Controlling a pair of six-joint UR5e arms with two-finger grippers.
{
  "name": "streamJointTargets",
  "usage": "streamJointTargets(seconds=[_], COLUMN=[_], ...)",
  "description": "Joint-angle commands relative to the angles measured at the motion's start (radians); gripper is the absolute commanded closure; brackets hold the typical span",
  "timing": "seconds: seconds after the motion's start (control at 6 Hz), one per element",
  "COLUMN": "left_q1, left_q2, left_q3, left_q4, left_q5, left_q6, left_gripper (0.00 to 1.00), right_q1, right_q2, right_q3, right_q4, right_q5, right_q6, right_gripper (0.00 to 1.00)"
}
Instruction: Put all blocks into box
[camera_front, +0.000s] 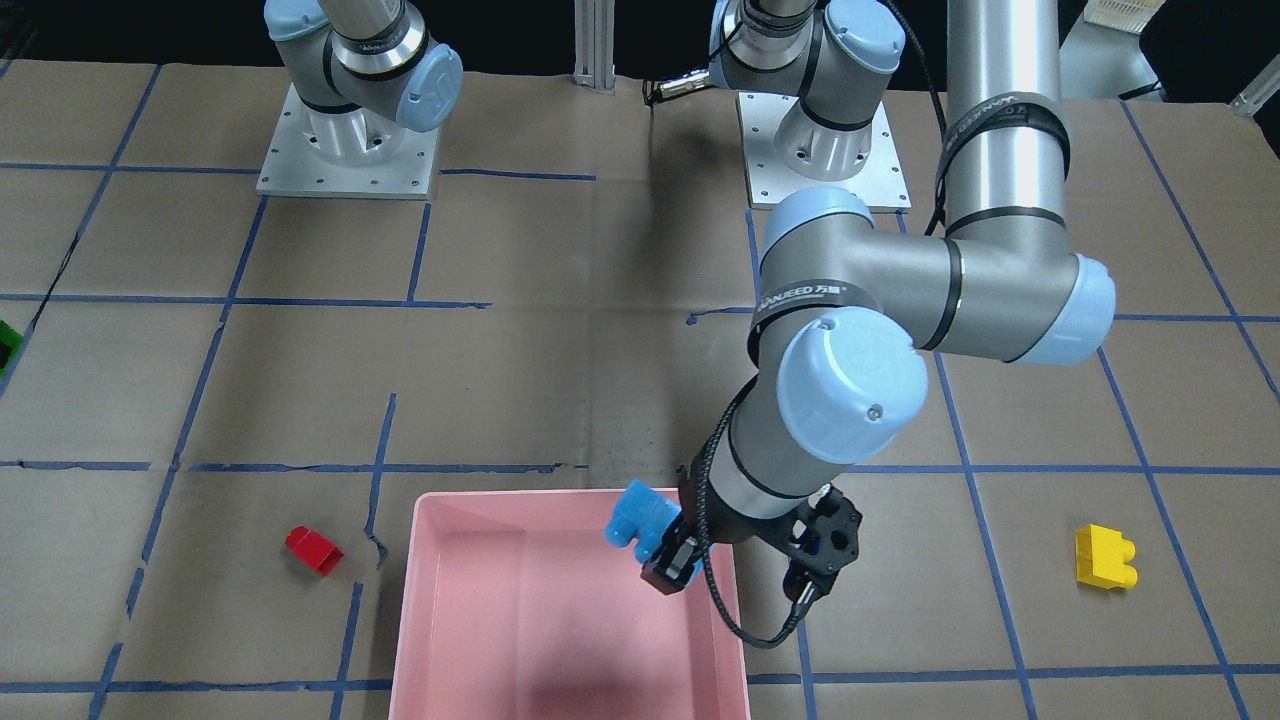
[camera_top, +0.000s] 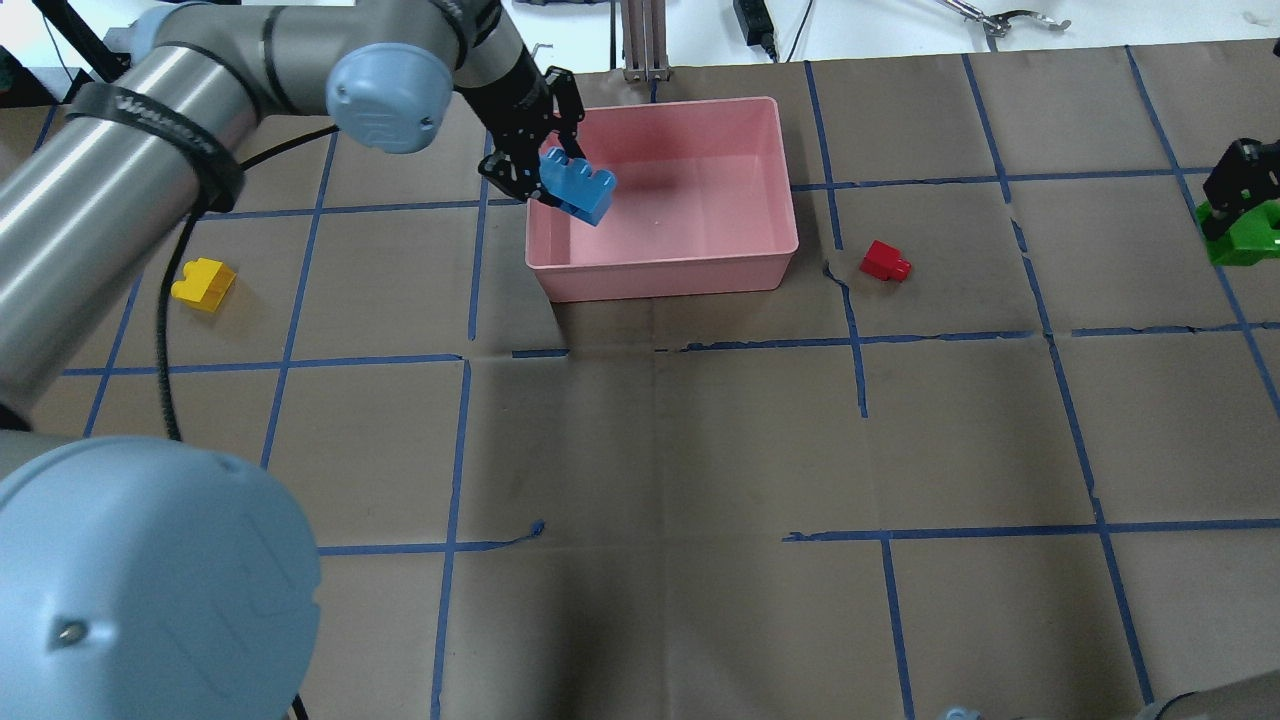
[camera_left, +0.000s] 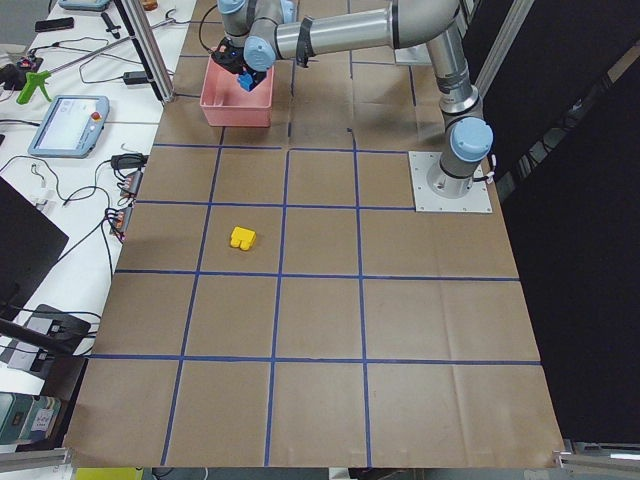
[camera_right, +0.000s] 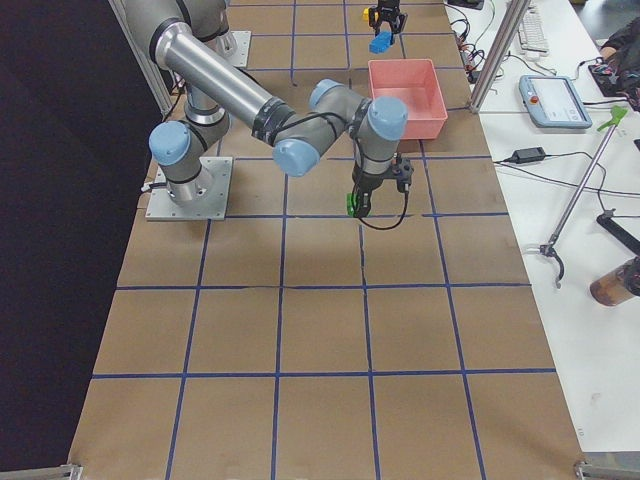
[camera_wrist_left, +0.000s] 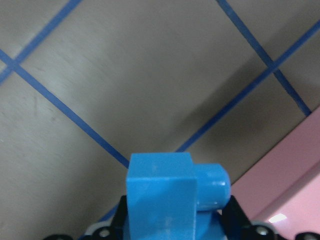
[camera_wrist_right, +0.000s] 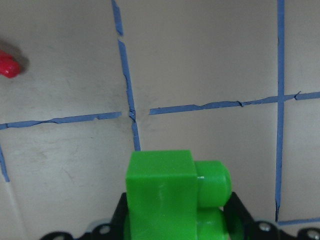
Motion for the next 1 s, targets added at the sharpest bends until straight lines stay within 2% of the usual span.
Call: streamJointTargets(seconds=[0.0,0.17,0.33,0.5,0.67,0.83], left_q1=[-0.027,-0.029,-0.033,-0.038,-0.036,-0.012], left_q2=[-0.146,-0.174,-0.173,-0.166,-0.127,-0.065], left_q3=[0.147,0.148,0.14,0.128,0.087,0.016], left_q4=[0.013,0.048,0.05,0.051,0.05,0.041], left_q5=[-0.003,-0.002,0.0,0.003,0.009,0.059], left_q6=[-0.041,-0.041,-0.042,-0.017,0.076,0.222], left_gripper=[0.93,0.79,0.13,0.01,0.01,0.01], right_q1=[0.144,0.213,0.252,0.307,0.327,0.344], right_q2=[0.032,0.05,0.082,0.117,0.136,0.153], right_q3=[-0.09,-0.092,-0.092,-0.092,-0.092,-0.101], right_q4=[0.076,0.059,0.031,-0.021,-0.041,-0.056], right_q5=[0.006,0.003,0.006,0.006,0.009,0.007], right_q6=[0.146,0.183,0.241,0.252,0.28,0.281], right_gripper=[0.54,0.54,0.54,0.54,0.54,0.54])
